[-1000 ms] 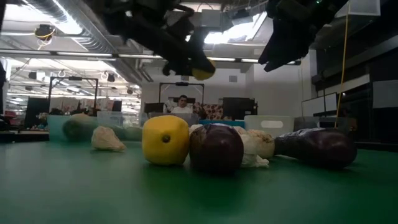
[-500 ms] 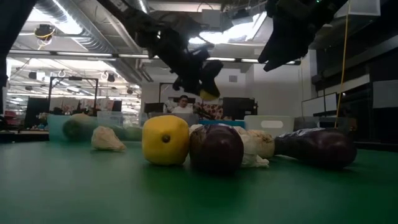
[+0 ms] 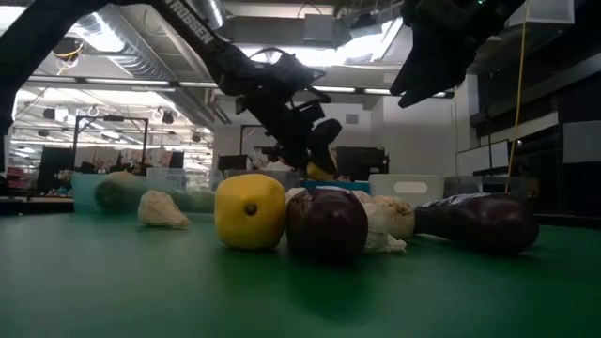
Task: Sort produce into baskets
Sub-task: Put the lemon into the blue bin
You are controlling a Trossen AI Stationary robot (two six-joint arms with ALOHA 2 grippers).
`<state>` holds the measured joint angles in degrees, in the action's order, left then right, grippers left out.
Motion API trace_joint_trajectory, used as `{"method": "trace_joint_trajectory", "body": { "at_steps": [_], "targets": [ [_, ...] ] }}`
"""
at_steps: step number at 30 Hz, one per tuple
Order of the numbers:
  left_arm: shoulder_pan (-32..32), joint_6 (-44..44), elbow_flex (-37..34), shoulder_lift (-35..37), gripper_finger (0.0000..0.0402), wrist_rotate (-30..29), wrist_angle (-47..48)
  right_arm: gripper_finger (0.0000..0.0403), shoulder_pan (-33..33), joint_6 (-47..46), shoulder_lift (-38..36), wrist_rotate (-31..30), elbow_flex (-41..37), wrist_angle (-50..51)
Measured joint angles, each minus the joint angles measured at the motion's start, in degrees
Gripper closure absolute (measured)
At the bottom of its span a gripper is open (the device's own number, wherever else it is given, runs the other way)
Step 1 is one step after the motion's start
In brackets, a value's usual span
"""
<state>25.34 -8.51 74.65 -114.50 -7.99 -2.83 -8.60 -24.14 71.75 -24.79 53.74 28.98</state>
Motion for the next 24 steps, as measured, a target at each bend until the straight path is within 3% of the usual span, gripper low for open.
{"method": "trace_joint_trajectory", "body": {
  "at_steps": [17,24],
  "targets": [
    [-0.52,6.11,0.00,0.47,0.0122,0.89,3.30,0.0098,0.00,0.44,0.00,0.02,0.00,-0.03],
    [-4.77,14.15,0.00,9.23,0.0127,1.73,13.07,0.0098,-0.01,0.44,0.00,0.02,0.00,0.29]
  ]
}}
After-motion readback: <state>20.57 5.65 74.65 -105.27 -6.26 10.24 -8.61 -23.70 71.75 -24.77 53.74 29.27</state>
